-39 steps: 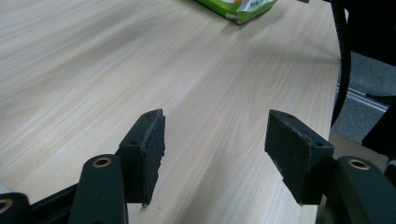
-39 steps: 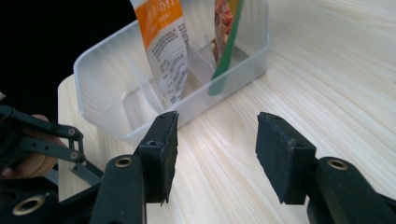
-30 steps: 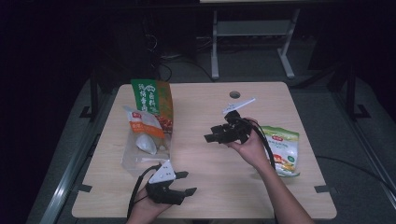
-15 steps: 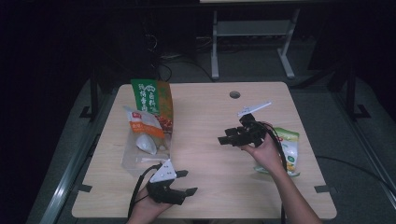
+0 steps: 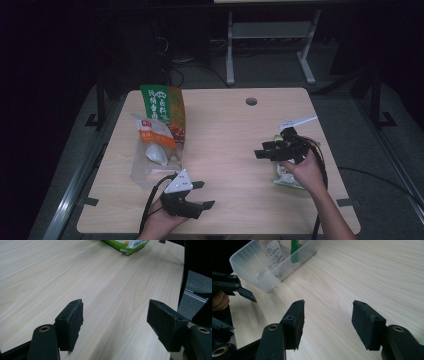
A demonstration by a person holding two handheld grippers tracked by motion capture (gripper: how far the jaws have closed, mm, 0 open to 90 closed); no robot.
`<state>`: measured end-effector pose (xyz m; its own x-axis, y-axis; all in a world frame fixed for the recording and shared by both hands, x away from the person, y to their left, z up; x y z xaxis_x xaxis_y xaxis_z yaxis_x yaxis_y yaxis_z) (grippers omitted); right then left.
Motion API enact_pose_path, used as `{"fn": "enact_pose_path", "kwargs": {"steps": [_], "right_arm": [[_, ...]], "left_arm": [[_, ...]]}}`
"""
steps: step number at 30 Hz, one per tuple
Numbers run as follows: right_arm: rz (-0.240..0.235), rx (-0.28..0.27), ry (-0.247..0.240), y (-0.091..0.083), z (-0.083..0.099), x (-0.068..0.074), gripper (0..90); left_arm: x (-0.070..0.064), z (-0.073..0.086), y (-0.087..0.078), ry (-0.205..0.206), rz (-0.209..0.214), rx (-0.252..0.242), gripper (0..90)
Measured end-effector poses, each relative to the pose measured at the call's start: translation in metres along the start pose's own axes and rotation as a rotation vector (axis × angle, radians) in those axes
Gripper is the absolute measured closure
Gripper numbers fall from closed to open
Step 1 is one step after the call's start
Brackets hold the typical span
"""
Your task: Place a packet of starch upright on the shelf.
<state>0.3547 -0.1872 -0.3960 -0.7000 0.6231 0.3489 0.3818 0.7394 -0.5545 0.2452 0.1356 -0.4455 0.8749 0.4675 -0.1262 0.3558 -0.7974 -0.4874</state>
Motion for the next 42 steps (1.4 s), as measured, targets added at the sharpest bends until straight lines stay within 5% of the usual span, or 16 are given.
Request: {"fn": "enact_pose_path", "kwargs": {"steps": [15,31,38,42], "right_arm": [[0.113,0.0,0.054,-0.049,0.029,-0.03,41.9],[0.325,0.057,0.21,-0.089,0.082,-0.096,41.8],[0.346,0.08,0.264,-0.086,0.097,-0.112,42.5],[0.304,0.051,0.315,-0.085,0.104,-0.117,49.4]], "left_arm": [[-0.008,-0.033,0.032,0.03,0.043,0.008,28.3],[-0.018,-0.071,0.09,0.053,0.096,0.006,28.0],[-0.017,-0.077,0.108,0.04,0.111,0.026,27.9],[-0.017,-0.078,0.113,0.043,0.113,0.037,27.8]]}}
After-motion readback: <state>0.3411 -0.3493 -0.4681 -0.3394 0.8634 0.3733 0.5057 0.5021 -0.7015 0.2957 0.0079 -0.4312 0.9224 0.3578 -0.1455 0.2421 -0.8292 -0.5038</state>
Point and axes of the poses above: each handheld gripper's, and its own axes: y roughly forward along the jaws, z roughly out of its underside, x roughly to its left, the point moved 2 cm from there along y, roughly forward along the jaws, and after that the axes turned 5 degrees about -x, right-handed, at the moved point
